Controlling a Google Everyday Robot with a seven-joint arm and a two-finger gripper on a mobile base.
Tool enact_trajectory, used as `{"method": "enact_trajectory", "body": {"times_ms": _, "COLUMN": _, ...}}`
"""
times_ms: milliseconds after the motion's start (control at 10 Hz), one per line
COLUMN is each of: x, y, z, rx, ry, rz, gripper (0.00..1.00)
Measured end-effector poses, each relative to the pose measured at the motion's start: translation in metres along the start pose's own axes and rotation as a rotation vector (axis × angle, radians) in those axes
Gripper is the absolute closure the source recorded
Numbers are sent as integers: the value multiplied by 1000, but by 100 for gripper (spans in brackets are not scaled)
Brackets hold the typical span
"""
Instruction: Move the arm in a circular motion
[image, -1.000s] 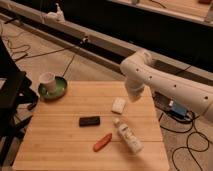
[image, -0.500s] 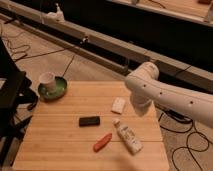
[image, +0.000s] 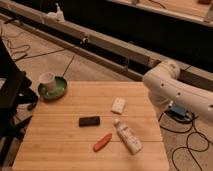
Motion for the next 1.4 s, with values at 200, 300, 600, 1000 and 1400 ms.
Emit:
{"method": "enact_trajectory", "body": {"times_ms": 200, "x": 23, "y": -48, "z": 6, "rx": 14, "ry": 69, "rz": 79, "gripper": 100}}
{"method": "enact_trajectory", "body": {"times_ms": 300, "x": 19, "y": -70, "z": 7, "rx": 22, "ry": 83, "rz": 88, "gripper": 100}}
{"method": "enact_trajectory", "body": {"times_ms": 600, "x": -41, "y": -117, "z": 6, "rx": 40, "ry": 34, "rz": 22, "gripper": 100}}
{"method": "enact_trajectory", "body": {"times_ms": 1000, "x": -156, "y": -90, "z": -3, "rx": 41, "ry": -99, "rz": -247, "gripper": 100}}
{"method": "enact_trajectory", "body": {"times_ms": 1400, "x": -187, "y": -19, "z": -17, "rx": 17, "ry": -199, "rz": -390, "gripper": 100}}
